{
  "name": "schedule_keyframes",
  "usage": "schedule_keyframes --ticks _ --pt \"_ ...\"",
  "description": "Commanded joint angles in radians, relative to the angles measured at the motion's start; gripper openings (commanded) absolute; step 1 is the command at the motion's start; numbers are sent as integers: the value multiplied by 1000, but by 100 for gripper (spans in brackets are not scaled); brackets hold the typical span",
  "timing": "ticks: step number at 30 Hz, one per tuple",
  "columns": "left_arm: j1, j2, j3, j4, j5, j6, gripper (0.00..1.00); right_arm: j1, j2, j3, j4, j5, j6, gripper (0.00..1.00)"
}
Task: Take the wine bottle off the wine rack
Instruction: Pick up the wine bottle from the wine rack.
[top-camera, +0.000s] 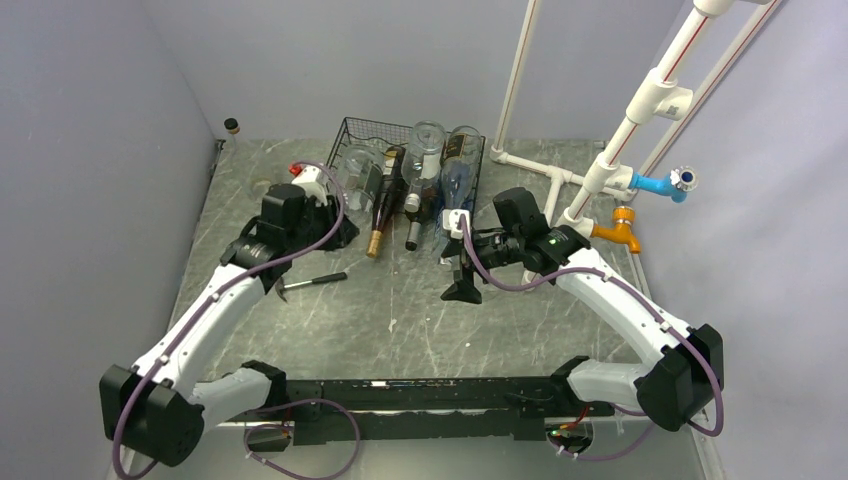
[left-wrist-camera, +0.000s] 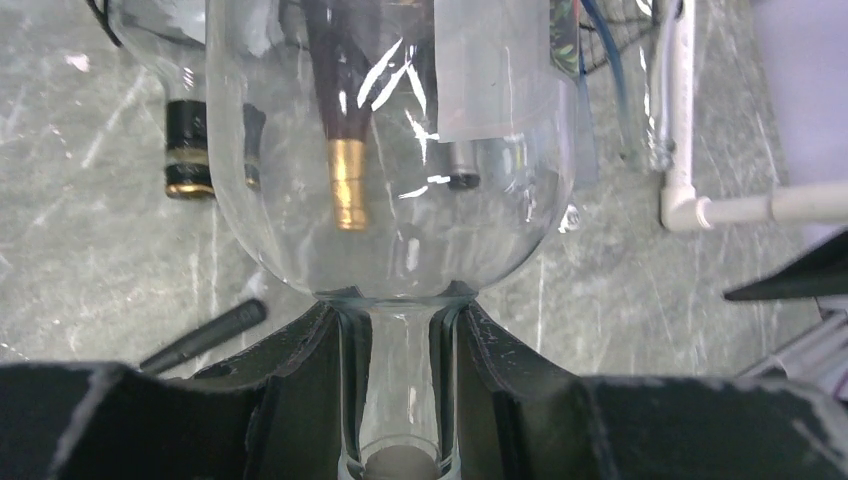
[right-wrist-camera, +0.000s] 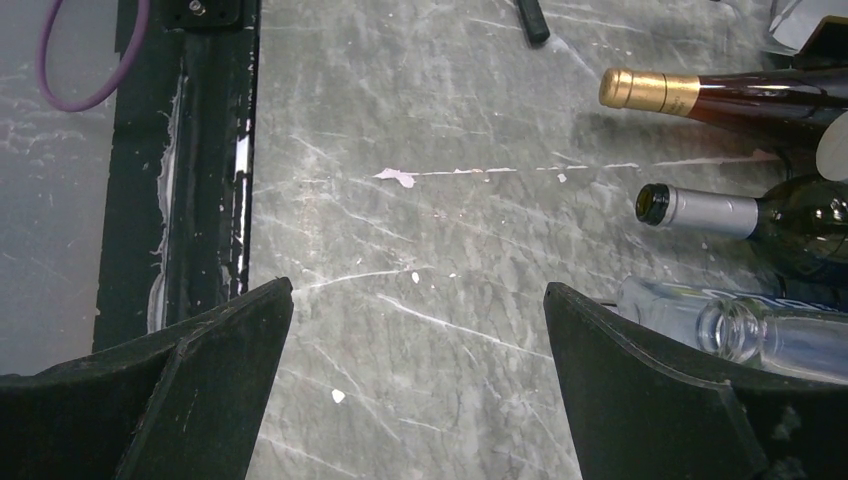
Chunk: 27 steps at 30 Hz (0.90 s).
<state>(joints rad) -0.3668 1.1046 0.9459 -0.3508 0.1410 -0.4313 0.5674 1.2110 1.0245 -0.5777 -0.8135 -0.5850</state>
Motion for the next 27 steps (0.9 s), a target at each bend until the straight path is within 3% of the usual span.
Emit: schedule_keyframes --ticks 1,13,27 --pt "0 -132 28 154 121 24 0 4 -17 -7 19 -50 -38 100" --pt "0 -264 -15 -84 295 45 0 5 -15 -12 -8 -79 -87 100" --pt "-40 -270 -32 -243 432 48 0 3 -8 -16 -43 -93 -150 100"
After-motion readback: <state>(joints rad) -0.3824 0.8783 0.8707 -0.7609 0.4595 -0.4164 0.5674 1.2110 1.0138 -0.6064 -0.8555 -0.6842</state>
